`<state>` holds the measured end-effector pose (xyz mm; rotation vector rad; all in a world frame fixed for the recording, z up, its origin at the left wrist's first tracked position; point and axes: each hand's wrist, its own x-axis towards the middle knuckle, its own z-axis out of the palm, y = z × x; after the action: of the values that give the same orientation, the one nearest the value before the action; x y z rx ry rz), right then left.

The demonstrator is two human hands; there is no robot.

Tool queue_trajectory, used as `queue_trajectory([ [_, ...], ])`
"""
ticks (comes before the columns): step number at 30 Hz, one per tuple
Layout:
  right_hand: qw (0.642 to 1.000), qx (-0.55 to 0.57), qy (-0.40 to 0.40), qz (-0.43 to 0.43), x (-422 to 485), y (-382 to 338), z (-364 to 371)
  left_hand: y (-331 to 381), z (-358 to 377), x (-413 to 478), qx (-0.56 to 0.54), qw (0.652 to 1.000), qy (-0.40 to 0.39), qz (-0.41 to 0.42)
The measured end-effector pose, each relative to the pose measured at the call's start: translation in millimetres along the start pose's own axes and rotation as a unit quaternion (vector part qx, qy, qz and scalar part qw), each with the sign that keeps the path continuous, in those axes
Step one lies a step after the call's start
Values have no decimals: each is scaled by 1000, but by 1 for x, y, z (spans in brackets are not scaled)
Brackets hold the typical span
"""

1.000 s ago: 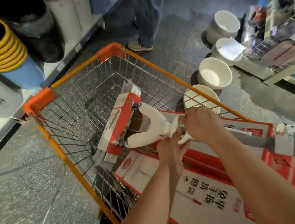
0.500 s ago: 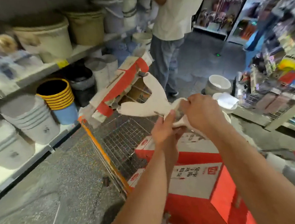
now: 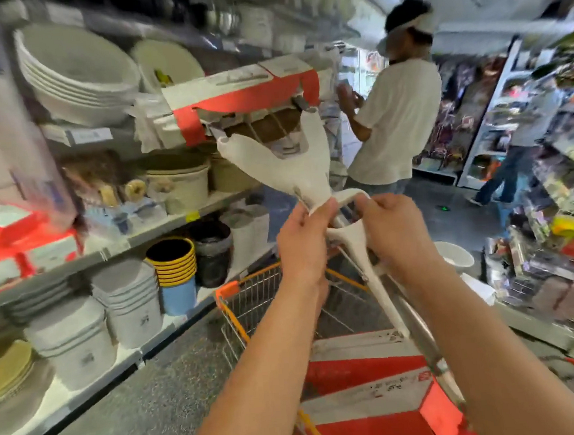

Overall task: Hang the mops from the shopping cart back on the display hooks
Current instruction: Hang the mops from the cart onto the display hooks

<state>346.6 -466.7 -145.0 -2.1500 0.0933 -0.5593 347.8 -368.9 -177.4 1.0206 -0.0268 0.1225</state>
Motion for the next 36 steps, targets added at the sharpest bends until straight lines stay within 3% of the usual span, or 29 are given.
queue_trajectory([
  [7, 978, 208, -11, 2, -45, -90, 44, 97, -59, -30, 19, 995, 23, 94],
  [14, 956, 290, -12, -37, -117, -209, 128, 178, -157, -88, 52, 962, 106, 247],
  [19, 885, 441, -134, -71, -176, -284, 160, 263, -219, -115, 40, 946, 120, 298],
  [22, 857, 462, -193, -120, -206, -318, 182, 305, -251, -128, 62, 936, 124, 323],
  [27, 839, 502, -161, -137, -239, -376, 217, 357, -292, -148, 71, 923, 130, 356],
  [33, 799, 554, -205, -110, -241, -439, 243, 415, -312, -155, 103, 897, 158, 399],
  [36, 805, 542, -212, -118, -225, -468, 254, 438, -317, -148, 122, 883, 178, 416],
])
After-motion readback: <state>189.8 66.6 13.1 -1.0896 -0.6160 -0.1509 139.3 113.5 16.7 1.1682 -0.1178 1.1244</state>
